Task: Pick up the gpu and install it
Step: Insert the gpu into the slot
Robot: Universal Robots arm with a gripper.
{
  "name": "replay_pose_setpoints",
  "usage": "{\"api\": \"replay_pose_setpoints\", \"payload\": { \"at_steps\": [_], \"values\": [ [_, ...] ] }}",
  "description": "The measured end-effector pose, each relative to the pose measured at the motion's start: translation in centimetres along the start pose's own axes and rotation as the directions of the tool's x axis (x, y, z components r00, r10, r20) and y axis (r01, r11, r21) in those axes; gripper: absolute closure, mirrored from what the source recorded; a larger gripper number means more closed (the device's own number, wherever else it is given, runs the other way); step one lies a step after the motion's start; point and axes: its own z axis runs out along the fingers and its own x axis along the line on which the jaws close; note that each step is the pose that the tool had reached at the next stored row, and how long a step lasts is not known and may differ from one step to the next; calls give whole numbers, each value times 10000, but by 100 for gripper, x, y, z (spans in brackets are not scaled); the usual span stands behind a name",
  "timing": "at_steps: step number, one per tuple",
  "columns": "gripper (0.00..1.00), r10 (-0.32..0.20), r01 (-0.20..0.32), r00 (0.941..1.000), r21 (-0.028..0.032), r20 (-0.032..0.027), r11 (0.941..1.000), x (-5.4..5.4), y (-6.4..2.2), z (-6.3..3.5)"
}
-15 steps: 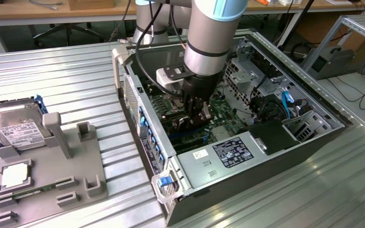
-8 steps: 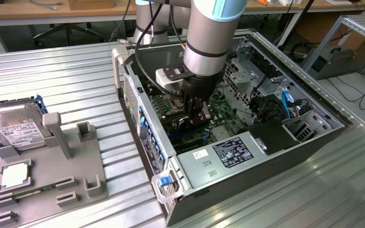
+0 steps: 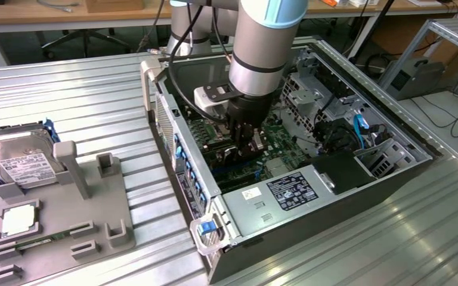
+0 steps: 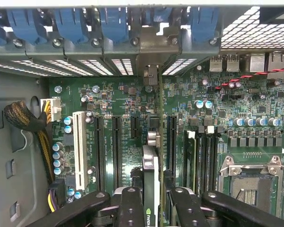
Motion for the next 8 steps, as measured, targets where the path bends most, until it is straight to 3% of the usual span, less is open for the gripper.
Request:
{"api": "replay_pose_setpoints", "payload": {
  "at_steps": [8],
  "values": [
    [73, 0, 0, 10000, 0, 0, 10000, 0, 0, 11]
  ]
}}
